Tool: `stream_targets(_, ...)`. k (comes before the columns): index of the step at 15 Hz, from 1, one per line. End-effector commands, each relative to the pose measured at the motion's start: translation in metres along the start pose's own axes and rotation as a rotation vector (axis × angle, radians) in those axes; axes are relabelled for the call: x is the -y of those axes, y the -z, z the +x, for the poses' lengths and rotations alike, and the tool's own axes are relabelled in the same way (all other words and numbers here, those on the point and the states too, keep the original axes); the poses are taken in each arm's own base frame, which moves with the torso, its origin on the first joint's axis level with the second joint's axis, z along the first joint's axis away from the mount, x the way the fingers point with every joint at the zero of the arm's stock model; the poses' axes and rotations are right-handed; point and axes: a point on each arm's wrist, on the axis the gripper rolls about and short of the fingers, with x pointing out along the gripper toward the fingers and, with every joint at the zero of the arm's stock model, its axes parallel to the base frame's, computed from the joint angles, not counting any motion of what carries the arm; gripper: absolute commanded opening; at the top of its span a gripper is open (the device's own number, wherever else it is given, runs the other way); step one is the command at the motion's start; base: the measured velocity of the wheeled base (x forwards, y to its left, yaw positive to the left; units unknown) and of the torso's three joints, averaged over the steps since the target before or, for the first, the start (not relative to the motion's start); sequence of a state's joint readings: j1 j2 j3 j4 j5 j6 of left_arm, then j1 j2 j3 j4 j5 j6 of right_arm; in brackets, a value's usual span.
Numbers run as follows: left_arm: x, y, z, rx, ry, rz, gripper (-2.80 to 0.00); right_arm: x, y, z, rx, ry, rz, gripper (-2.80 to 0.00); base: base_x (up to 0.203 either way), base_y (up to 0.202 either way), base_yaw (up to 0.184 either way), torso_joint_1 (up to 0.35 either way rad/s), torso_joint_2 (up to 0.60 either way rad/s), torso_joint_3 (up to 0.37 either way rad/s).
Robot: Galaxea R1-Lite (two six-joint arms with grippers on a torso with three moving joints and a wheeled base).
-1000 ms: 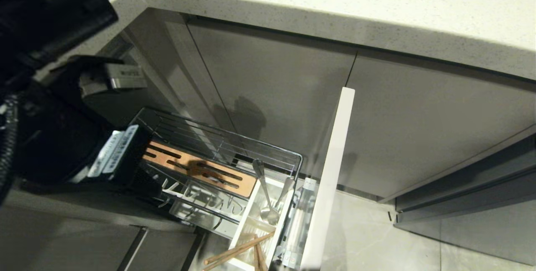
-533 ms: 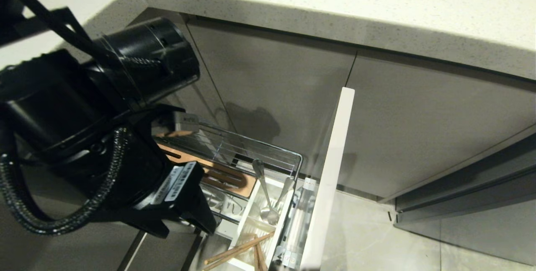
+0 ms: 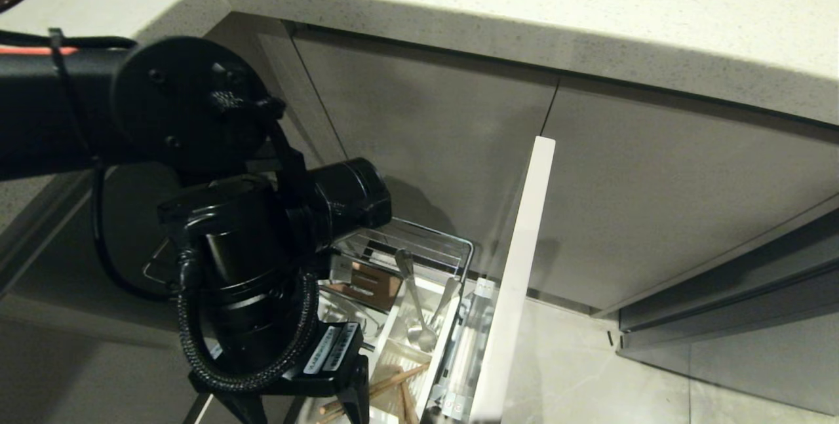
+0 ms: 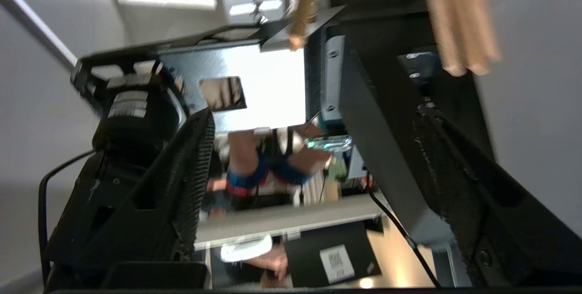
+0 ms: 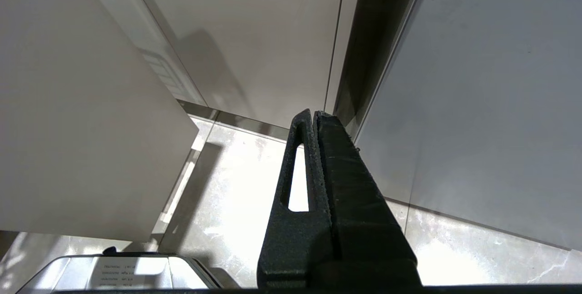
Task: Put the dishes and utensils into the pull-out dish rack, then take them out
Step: Take the chopsticks out of the cupboard
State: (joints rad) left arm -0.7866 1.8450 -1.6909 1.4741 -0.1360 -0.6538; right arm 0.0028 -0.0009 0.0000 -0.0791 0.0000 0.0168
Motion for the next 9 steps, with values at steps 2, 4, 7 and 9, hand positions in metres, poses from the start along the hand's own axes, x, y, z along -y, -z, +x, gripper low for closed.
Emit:
stream_targets(2, 0.000, -0.017, 0.027, -0.111, -0.058, -0.022, 0.00, 0.000, 0.007, 0.002, -0.026, 0.000, 0.000, -2.80, 0.000, 0.000, 0.000, 0.000, 0.00, 0.000)
stream_targets(4, 0.000, -0.025, 0.040, -0.161, -0.078, -0.016, 0.00, 0.000, 0.007, 0.002, -0.026, 0.000, 0.000, -2.80, 0.000, 0.000, 0.000, 0.000, 0.00, 0.000)
stream_targets(7, 0.000, -0.037, 0.049, -0.180, -0.084, -0.032, 0.00, 0.000, 0.007, 0.002, -0.026, 0.000, 0.000, -2.80, 0.000, 0.000, 0.000, 0.000, 0.00, 0.000)
stream_targets(9, -0.001, -0.044, 0.054, -0.176, -0.078, -0.042, 0.00, 0.000, 0.007, 0.002, -0.026, 0.000, 0.000, -2.80, 0.000, 0.000, 0.000, 0.000, 0.00, 0.000)
